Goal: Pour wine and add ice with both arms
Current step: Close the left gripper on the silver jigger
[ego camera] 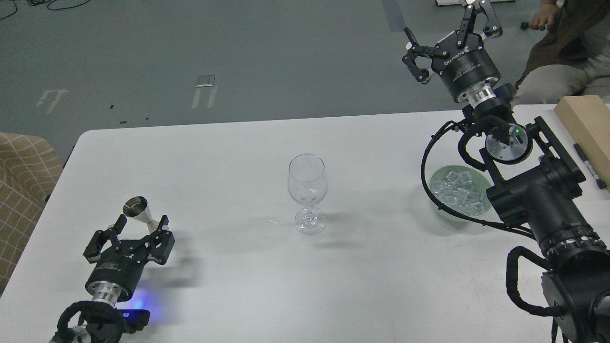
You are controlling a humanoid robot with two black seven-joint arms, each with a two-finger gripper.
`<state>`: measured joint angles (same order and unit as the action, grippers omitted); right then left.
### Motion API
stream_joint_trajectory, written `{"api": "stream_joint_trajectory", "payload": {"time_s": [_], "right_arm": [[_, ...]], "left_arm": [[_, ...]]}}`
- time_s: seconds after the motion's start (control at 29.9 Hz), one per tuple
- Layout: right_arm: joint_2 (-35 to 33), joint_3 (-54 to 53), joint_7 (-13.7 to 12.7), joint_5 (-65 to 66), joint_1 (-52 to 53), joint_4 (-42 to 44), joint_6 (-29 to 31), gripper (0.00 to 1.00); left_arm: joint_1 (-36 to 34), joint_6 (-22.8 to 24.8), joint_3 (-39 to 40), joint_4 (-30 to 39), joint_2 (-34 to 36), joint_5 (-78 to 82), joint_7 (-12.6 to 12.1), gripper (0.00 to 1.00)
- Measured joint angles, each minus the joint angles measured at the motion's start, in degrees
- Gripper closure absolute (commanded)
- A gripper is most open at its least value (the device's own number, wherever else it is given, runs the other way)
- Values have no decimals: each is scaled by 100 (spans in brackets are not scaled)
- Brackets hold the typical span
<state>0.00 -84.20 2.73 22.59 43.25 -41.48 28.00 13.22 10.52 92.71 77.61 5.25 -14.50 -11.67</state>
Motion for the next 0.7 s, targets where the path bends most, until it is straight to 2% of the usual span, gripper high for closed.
{"api": "stream_joint_trajectory", "payload": {"time_s": [0.5, 0.7], "right_arm": [[0, 0, 0, 0, 26, 0, 0, 0], [0, 0, 0, 0, 42, 0, 0, 0]], "left_arm": [[-162, -40, -2, -124, 8, 0, -11, 23], [-243, -13, -1, -252, 11, 0, -28, 30]]}}
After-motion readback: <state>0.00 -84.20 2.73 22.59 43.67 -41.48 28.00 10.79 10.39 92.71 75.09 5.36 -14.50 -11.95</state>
